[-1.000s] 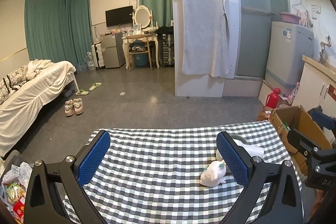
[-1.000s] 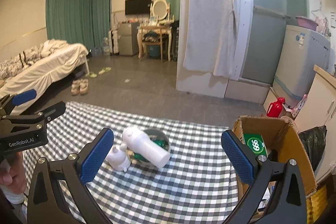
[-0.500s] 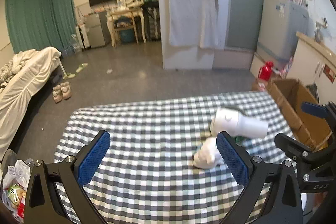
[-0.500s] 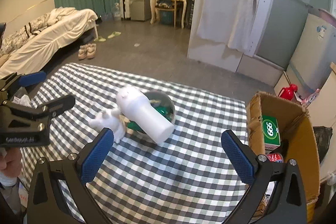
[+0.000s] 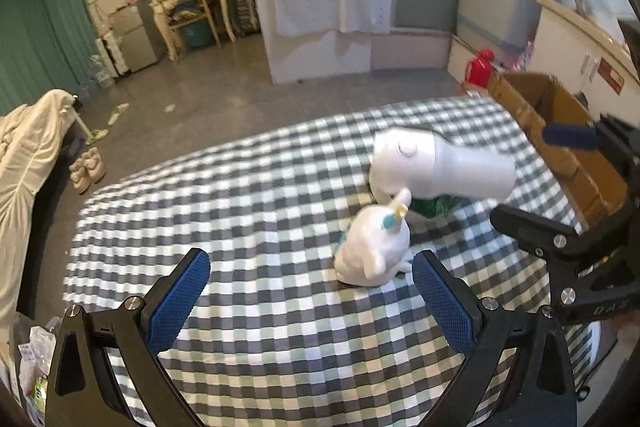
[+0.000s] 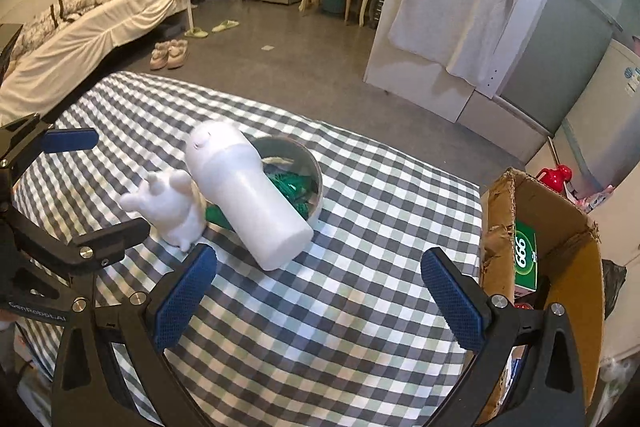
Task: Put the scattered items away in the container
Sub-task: 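Grasp the white plush toy with the left gripper while the right grasps the white hair dryer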
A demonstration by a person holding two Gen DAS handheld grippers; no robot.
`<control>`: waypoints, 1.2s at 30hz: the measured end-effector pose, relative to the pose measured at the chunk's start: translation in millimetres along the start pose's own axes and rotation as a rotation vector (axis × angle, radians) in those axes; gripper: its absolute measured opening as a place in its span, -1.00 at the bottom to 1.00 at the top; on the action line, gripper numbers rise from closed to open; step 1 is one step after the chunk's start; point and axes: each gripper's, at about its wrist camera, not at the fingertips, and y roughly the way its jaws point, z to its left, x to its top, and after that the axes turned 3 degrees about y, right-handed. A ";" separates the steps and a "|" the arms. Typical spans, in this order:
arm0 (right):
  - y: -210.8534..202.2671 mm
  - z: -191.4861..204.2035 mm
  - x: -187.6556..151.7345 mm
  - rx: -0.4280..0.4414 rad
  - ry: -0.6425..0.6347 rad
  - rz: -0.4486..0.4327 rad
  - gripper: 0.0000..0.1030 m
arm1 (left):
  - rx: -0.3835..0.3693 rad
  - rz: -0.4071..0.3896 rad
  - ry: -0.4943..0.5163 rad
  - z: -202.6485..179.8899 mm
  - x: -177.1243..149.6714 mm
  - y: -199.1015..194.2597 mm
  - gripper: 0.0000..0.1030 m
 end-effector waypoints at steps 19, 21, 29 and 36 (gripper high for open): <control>13.7 3.0 -0.5 -0.029 -0.117 0.035 0.99 | -0.160 0.044 0.117 -24.5 1.3 52.4 -0.06; 16.2 5.9 0.7 -0.022 -0.128 0.033 0.99 | -0.140 0.030 0.120 -24.4 1.0 48.1 -0.06; 16.4 33.1 18.3 0.019 -0.193 0.001 0.96 | -0.135 -0.013 0.065 -4.5 0.1 30.2 -0.06; 25.0 53.1 31.8 0.042 -0.215 -0.001 0.64 | -0.117 -0.043 0.025 13.7 1.5 18.1 -0.06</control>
